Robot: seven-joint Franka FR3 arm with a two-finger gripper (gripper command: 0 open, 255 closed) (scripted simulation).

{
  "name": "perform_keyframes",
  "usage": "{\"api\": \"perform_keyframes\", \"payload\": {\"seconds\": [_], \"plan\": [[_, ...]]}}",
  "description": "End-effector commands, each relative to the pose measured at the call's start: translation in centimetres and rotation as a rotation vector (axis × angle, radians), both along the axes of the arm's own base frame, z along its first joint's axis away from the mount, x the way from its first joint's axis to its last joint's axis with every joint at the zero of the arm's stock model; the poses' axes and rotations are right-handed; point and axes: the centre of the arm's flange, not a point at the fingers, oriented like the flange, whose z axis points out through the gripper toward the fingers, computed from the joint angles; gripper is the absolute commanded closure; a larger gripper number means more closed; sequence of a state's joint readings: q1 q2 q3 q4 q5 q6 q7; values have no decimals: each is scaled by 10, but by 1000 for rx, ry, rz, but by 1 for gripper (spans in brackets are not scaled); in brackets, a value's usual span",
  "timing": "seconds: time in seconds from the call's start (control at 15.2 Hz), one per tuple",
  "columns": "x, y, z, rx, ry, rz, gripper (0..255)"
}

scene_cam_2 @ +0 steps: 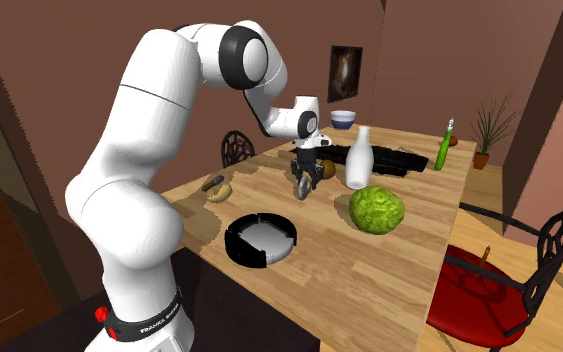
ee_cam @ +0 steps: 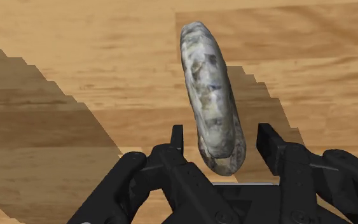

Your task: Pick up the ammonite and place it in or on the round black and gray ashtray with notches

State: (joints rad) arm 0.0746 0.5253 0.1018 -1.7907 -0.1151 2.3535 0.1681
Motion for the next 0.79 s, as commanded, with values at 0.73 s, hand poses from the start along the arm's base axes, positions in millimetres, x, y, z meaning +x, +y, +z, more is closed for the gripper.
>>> {"api": "perform_keyframes", "payload": {"seconds": [0.73], "plan": [[0, 0, 16, 0, 0, 0, 255]]}}
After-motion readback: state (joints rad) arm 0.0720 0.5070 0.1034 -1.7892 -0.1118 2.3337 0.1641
